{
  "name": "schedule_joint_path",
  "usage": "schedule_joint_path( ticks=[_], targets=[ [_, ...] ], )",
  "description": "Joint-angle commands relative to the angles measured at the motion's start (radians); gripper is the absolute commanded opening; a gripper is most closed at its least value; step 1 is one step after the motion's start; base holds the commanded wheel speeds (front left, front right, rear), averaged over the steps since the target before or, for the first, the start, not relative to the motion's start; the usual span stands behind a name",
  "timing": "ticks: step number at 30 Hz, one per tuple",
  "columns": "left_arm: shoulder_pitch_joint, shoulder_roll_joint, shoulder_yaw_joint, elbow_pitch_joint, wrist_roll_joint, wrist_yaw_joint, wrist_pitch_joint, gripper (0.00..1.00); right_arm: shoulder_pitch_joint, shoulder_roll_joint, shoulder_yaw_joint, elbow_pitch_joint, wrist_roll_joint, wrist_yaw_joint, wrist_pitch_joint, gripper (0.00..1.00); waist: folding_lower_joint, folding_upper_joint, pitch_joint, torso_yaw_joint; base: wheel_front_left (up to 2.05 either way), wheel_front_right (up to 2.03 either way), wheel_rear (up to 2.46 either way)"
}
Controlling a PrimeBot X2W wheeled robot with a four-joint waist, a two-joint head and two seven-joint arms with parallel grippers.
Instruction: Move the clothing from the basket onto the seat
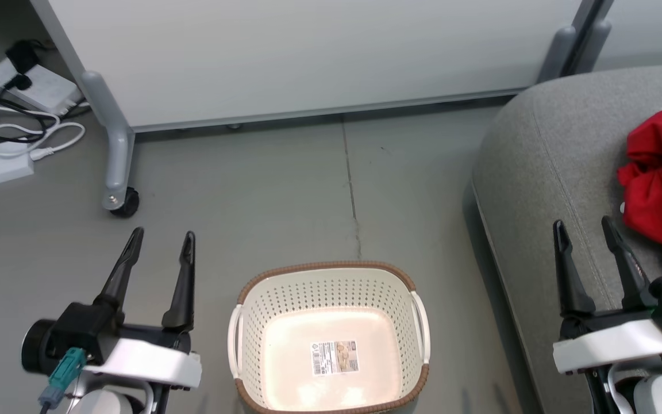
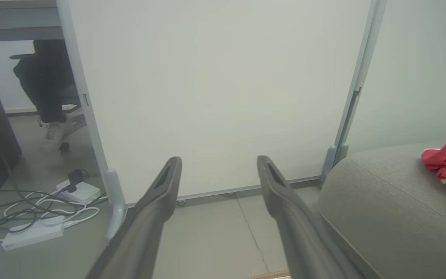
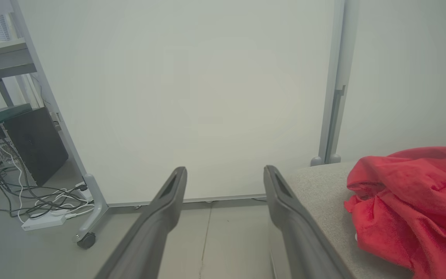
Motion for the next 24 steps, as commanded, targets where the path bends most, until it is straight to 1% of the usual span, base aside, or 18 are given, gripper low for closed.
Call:
schedule_joint_path(
  ticks=[1, 7, 13, 19, 24],
  targets=[
    [0.03, 0.0, 0.025, -0.001, -0.012, 0.008, -0.006, 1.0, 0.027, -0.002, 0.004, -0.011, 0.015, 0.0, 0.008, 1.0, 0.0, 0.0, -0.029, 0.018, 0.0, 0.0, 0.0],
    [0.106, -0.012, 0.079, -0.008, -0.012, 0.003, -0.006, 1.0, 0.08, -0.002, -0.008, -0.019, 0.024, 0.0, 0.025, 1.0, 0.0, 0.0, -0.066, 0.029, 0.0, 0.0, 0.0],
    [0.172, -0.019, 0.11, 0.003, 0.02, -0.002, -0.006, 1.0, 0.123, -0.002, -0.025, -0.03, 0.013, 0.0, 0.047, 1.0, 0.0, 0.0, -0.102, 0.03, 0.0, 0.0, 0.0],
    [0.191, -0.017, 0.125, 0.016, 0.038, -0.03, -0.006, 1.0, 0.153, -0.002, -0.026, -0.04, 0.016, 0.0, 0.057, 1.0, 0.0, 0.0, -0.121, 0.034, 0.0, 0.0, 0.0],
    [0.195, -0.035, 0.158, 0.018, 0.063, -0.056, -0.007, 1.0, 0.165, -0.002, -0.025, -0.048, 0.016, 0.0, 0.067, 1.0, 0.0, 0.0, -0.128, 0.033, 0.0, 0.0, 0.0]
  ],
)
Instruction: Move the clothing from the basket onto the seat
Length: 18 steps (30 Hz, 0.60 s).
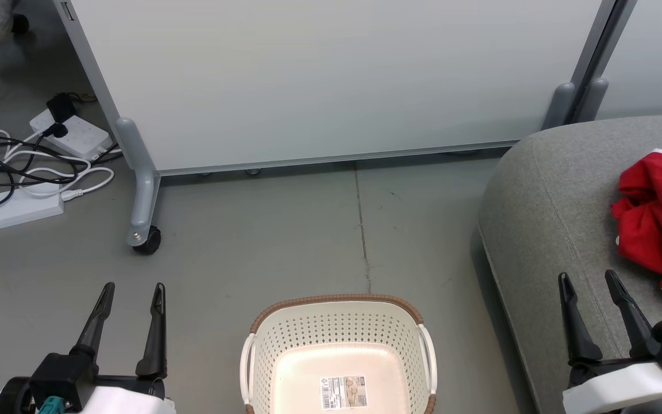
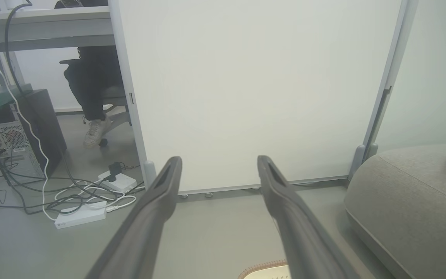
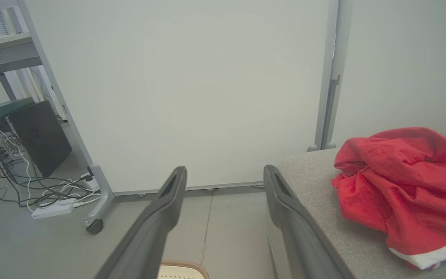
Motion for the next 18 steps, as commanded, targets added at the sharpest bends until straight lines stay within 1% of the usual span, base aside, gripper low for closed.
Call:
schedule_joint_path(
  ticks=[1, 5, 15, 18],
  targets=[
    [0.007, -0.001, 0.011, 0.002, 0.013, -0.009, -0.005, 1.0, 0.008, -0.003, -0.001, -0.004, 0.0, 0.0, 0.001, 1.0, 0.0, -0.0001, 0.0, 0.0, 0.0, 0.0, 0.0],
    [0.018, -0.019, 0.041, 0.01, 0.036, -0.031, -0.005, 1.0, 0.012, -0.003, -0.003, -0.009, -0.006, 0.0, 0.008, 1.0, 0.0, -0.0001, -0.001, 0.001, 0.0, 0.0, 0.0],
    [0.028, -0.059, 0.071, 0.061, 0.099, -0.077, -0.005, 1.0, 0.014, -0.003, -0.003, -0.012, -0.008, 0.0, 0.016, 1.0, 0.0, -0.0001, -0.003, 0.008, 0.0, 0.0, 0.0],
    [0.029, -0.065, 0.074, 0.077, 0.11, -0.082, -0.004, 1.0, 0.014, -0.003, -0.003, -0.013, -0.008, 0.0, 0.019, 1.0, 0.0, -0.0001, -0.003, 0.009, 0.0, 0.0, 0.0]
  ],
)
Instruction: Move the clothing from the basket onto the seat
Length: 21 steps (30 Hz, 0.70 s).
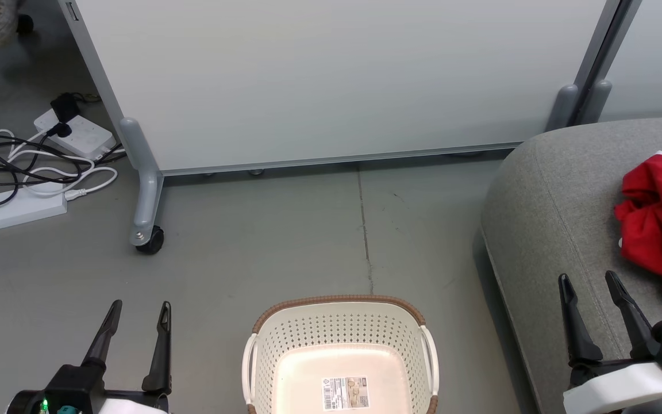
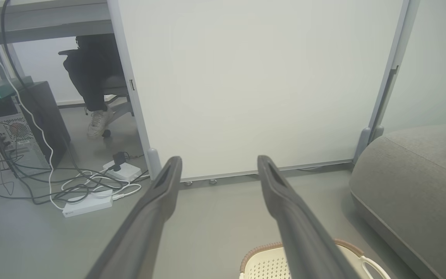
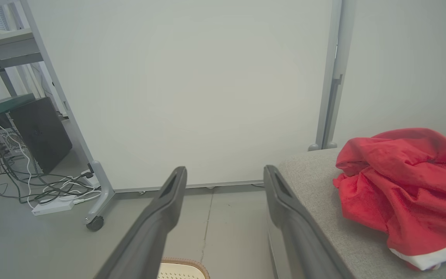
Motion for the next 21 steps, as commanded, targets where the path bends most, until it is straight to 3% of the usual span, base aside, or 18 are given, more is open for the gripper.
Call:
schedule_joint_path(
  ticks=[1, 21],
  targets=[
    [0.005, 0.002, 0.007, 0.009, 0.008, -0.005, -0.004, 1.0, 0.007, -0.003, 0.0, -0.005, 0.001, 0.0, 0.004, 1.0, 0.0, 0.0, 0.0, 0.0, 0.0, 0.0, 0.0],
    [-0.007, -0.031, 0.04, 0.053, 0.043, -0.031, -0.004, 1.0, -0.001, -0.003, 0.006, 0.0, 0.018, 0.0, 0.002, 1.0, 0.0, 0.0, 0.0, -0.008, 0.0, 0.0, 0.0]
  ],
)
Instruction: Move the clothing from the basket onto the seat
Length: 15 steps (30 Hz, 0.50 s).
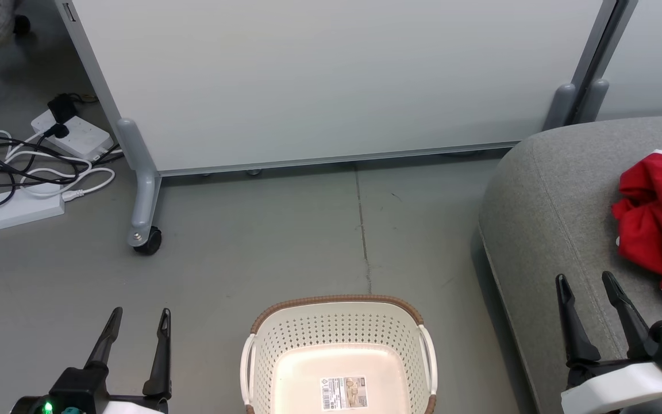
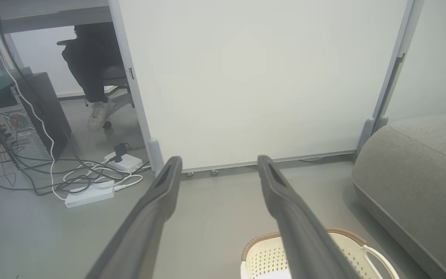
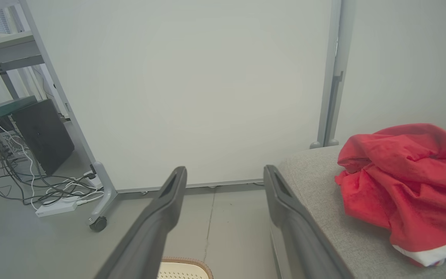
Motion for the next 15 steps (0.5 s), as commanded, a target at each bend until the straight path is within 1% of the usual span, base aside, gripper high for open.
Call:
schedule_joint_path(
  ticks=[1, 2, 7, 15],
  targets=[
    [-0.005, 0.002, 0.008, 0.003, 0.006, -0.003, -0.003, 1.0, -0.001, -0.004, -0.002, 0.002, 0.005, 0.0, -0.002, 1.0, 0.0, 0.0, -0.001, -0.001, 0.0, 0.0, 0.0],
    [0.0, -0.001, 0.003, 0.003, 0.001, 0.0, 0.0, 0.0, 0.0, 0.0, 0.0, 0.002, 0.002, 0.0, 0.0, 0.0, 0.0, 0.0, -0.001, -0.001, 0.0, 0.0, 0.0],
    [0.02, -0.025, -0.01, 0.041, -0.003, 0.0, 0.004, 0.0, 0.015, 0.014, 0.004, 0.046, 0.005, 0.0, 0.002, 0.0, 0.0, 0.0, -0.001, -0.002, 0.0, 0.0, 0.0],
    [0.003, -0.041, -0.025, 0.039, -0.149, -0.019, 0.004, 0.0, -0.019, 0.001, -0.061, 0.088, 0.148, 0.0, 0.082, 0.0, 0.0, 0.0, -0.001, 0.0, 0.0, 0.0, 0.0]
  ],
)
